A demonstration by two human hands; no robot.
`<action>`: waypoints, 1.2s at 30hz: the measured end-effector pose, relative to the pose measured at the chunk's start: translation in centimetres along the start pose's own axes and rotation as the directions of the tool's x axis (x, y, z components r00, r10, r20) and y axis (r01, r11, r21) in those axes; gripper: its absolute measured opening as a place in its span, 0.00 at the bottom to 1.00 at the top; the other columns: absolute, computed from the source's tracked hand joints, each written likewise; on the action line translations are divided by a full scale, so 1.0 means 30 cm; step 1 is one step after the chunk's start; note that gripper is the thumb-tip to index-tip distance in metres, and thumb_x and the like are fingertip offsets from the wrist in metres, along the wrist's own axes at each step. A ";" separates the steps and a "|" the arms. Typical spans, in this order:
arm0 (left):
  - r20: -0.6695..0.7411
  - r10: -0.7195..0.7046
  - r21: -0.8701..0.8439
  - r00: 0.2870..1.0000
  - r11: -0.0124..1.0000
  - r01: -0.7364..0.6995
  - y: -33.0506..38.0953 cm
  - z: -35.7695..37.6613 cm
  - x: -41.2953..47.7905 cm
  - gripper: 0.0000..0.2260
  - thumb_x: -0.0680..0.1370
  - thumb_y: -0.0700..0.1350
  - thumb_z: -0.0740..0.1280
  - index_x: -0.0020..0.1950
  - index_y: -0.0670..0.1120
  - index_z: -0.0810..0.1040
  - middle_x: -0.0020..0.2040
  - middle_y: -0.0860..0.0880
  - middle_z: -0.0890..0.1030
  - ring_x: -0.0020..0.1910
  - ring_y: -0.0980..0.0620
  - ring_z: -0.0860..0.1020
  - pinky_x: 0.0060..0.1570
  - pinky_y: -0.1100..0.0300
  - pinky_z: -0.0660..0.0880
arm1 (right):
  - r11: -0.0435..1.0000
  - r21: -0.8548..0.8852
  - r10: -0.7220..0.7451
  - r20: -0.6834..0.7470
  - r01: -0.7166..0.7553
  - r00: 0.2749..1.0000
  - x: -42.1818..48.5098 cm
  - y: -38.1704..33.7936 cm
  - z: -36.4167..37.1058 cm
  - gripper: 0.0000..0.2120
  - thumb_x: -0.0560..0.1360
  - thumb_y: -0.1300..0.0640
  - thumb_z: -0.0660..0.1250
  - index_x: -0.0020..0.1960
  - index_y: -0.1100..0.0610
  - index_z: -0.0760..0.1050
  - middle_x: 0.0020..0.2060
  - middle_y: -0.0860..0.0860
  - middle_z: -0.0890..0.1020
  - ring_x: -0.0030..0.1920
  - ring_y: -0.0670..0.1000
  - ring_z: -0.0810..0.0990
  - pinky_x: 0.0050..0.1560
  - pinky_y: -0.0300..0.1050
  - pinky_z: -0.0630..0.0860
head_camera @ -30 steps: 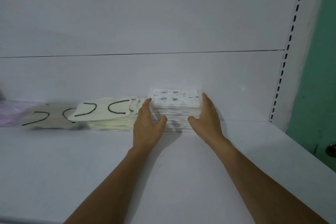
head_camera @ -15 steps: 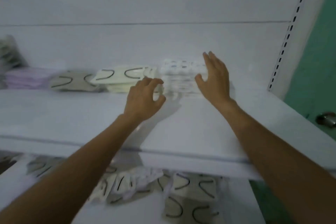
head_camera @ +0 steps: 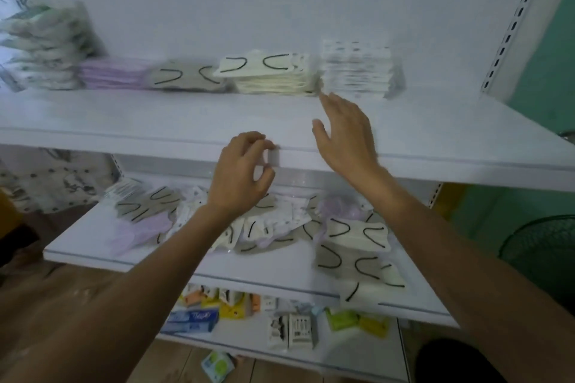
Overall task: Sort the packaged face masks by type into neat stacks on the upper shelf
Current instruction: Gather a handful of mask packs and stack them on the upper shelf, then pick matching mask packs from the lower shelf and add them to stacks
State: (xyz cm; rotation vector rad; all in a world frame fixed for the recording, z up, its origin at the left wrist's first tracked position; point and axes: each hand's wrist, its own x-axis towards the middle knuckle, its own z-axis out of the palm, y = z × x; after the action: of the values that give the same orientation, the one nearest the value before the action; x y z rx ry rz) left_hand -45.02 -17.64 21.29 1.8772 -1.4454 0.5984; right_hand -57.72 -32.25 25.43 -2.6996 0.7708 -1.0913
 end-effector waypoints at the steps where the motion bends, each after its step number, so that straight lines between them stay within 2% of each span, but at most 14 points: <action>1: 0.000 0.008 0.005 1.000 1.000 -0.008 0.002 0.005 -0.034 0.16 0.71 0.46 0.59 0.55 0.41 0.78 0.56 0.42 0.77 0.56 0.45 0.74 0.55 0.55 0.70 | 0.999 -0.026 -0.026 -0.017 0.026 1.000 -0.055 -0.021 0.025 0.23 0.80 0.54 0.55 0.73 0.60 0.63 0.72 0.57 0.66 0.71 0.56 0.65 0.72 0.53 0.56; 4: 0.038 0.004 0.004 0.999 1.000 -0.004 0.019 0.028 -0.136 0.17 0.71 0.46 0.60 0.56 0.41 0.78 0.63 0.40 0.75 0.61 0.42 0.71 0.59 0.53 0.68 | 0.981 -0.155 -0.122 -0.040 0.115 0.992 -0.225 -0.058 0.114 0.25 0.75 0.53 0.54 0.70 0.60 0.68 0.69 0.58 0.70 0.70 0.58 0.67 0.71 0.57 0.54; 6: 0.120 -0.035 -0.012 0.992 0.999 0.037 0.020 0.047 -0.226 0.18 0.70 0.46 0.59 0.56 0.41 0.78 0.59 0.40 0.77 0.56 0.40 0.75 0.55 0.50 0.72 | 0.982 -0.158 -0.111 -0.050 0.102 0.993 -0.312 -0.082 0.157 0.26 0.74 0.55 0.54 0.70 0.60 0.67 0.71 0.59 0.67 0.72 0.58 0.61 0.72 0.59 0.52; 8: 0.205 -0.065 -0.021 0.977 0.997 0.071 0.007 0.065 -0.312 0.18 0.70 0.47 0.59 0.55 0.41 0.79 0.55 0.40 0.78 0.52 0.39 0.78 0.49 0.48 0.76 | 0.990 -0.103 -0.104 -0.055 0.098 0.993 -0.374 -0.107 0.191 0.27 0.73 0.57 0.54 0.71 0.60 0.66 0.72 0.59 0.66 0.72 0.57 0.58 0.71 0.61 0.55; 11: 0.325 -0.163 -0.024 0.931 0.983 0.180 -0.046 0.071 -0.446 0.19 0.71 0.48 0.57 0.55 0.41 0.79 0.54 0.39 0.78 0.51 0.37 0.78 0.47 0.48 0.77 | 0.991 -0.073 -0.109 0.081 0.115 0.991 -0.477 -0.140 0.278 0.26 0.72 0.59 0.57 0.70 0.59 0.67 0.70 0.58 0.68 0.71 0.57 0.63 0.69 0.61 0.58; 14: 0.384 -0.262 -0.011 0.886 0.958 0.288 -0.113 0.058 -0.555 0.21 0.71 0.49 0.56 0.58 0.40 0.78 0.56 0.38 0.77 0.52 0.37 0.78 0.45 0.47 0.77 | 1.000 -0.015 -0.004 0.228 0.008 0.974 -0.543 -0.156 0.365 0.27 0.73 0.61 0.63 0.72 0.59 0.65 0.72 0.58 0.66 0.72 0.59 0.64 0.71 0.60 0.57; 17: 0.401 -0.361 0.001 0.842 0.919 0.394 -0.191 0.044 -0.633 0.23 0.71 0.50 0.56 0.58 0.40 0.78 0.56 0.37 0.76 0.51 0.36 0.78 0.44 0.45 0.77 | 0.999 -0.012 0.041 0.398 -0.039 0.917 -0.563 -0.177 0.445 0.29 0.77 0.58 0.61 0.75 0.56 0.57 0.75 0.54 0.58 0.75 0.54 0.55 0.74 0.54 0.49; 19: 0.403 -0.413 0.029 0.817 0.898 0.440 -0.255 0.045 -0.678 0.22 0.71 0.49 0.57 0.57 0.39 0.78 0.56 0.36 0.77 0.49 0.35 0.78 0.43 0.46 0.77 | 0.999 -0.034 0.049 0.491 -0.037 0.870 -0.564 -0.184 0.517 0.29 0.78 0.55 0.60 0.76 0.55 0.53 0.76 0.53 0.55 0.76 0.52 0.53 0.75 0.53 0.49; 22: 0.372 -0.508 0.053 0.777 0.847 0.528 -0.357 0.070 -0.723 0.19 0.69 0.44 0.63 0.58 0.39 0.78 0.57 0.36 0.76 0.51 0.34 0.77 0.45 0.46 0.76 | 0.995 -0.072 0.099 0.572 -0.071 0.814 -0.555 -0.182 0.646 0.31 0.78 0.51 0.61 0.76 0.55 0.53 0.75 0.54 0.58 0.75 0.53 0.55 0.74 0.54 0.53; 28: 0.362 -0.671 0.092 0.647 0.716 0.692 -0.590 0.147 -0.766 0.22 0.69 0.45 0.62 0.60 0.39 0.77 0.59 0.35 0.75 0.56 0.34 0.75 0.52 0.45 0.74 | 0.989 -0.117 0.149 0.708 -0.093 0.691 -0.447 -0.150 0.953 0.34 0.76 0.42 0.63 0.74 0.57 0.58 0.74 0.56 0.61 0.74 0.55 0.58 0.72 0.56 0.58; 30: 0.329 -0.733 0.126 0.596 0.660 0.741 -0.689 0.148 -0.775 0.22 0.69 0.46 0.62 0.61 0.39 0.76 0.60 0.36 0.75 0.56 0.34 0.74 0.54 0.45 0.72 | 0.986 -0.114 0.165 0.727 -0.120 0.667 -0.381 -0.147 1.065 0.32 0.75 0.44 0.64 0.72 0.59 0.62 0.71 0.58 0.66 0.71 0.58 0.64 0.68 0.56 0.63; 32: 0.296 -0.774 0.147 0.560 0.616 0.774 -0.771 0.139 -0.780 0.24 0.70 0.49 0.59 0.61 0.39 0.76 0.59 0.37 0.76 0.56 0.34 0.74 0.55 0.44 0.72 | 0.985 -0.107 0.171 0.740 -0.137 0.651 -0.316 -0.158 1.160 0.26 0.76 0.49 0.63 0.69 0.61 0.64 0.67 0.59 0.69 0.67 0.59 0.67 0.64 0.55 0.67; 34: 0.263 -0.799 0.165 0.540 0.589 0.791 -0.837 0.136 -0.781 0.25 0.70 0.51 0.57 0.62 0.39 0.76 0.59 0.37 0.76 0.56 0.35 0.74 0.55 0.44 0.72 | 0.986 -0.126 0.168 0.747 -0.112 0.643 -0.258 -0.173 1.252 0.23 0.77 0.53 0.62 0.68 0.63 0.64 0.67 0.60 0.69 0.66 0.60 0.68 0.64 0.54 0.67; 36: 0.250 -0.832 0.179 0.496 0.543 0.821 -0.886 0.140 -0.780 0.24 0.70 0.49 0.58 0.63 0.41 0.75 0.60 0.38 0.76 0.59 0.37 0.73 0.57 0.46 0.70 | 0.985 -0.145 0.173 0.723 -0.098 0.669 -0.198 -0.187 1.342 0.26 0.76 0.52 0.63 0.69 0.63 0.63 0.67 0.61 0.69 0.67 0.60 0.67 0.65 0.54 0.66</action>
State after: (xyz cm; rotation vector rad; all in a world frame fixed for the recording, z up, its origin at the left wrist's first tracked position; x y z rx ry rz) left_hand -26.18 -1.74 -4.48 2.4640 -0.4877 -0.1741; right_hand -31.68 -27.20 -5.93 -2.7197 0.8370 0.1283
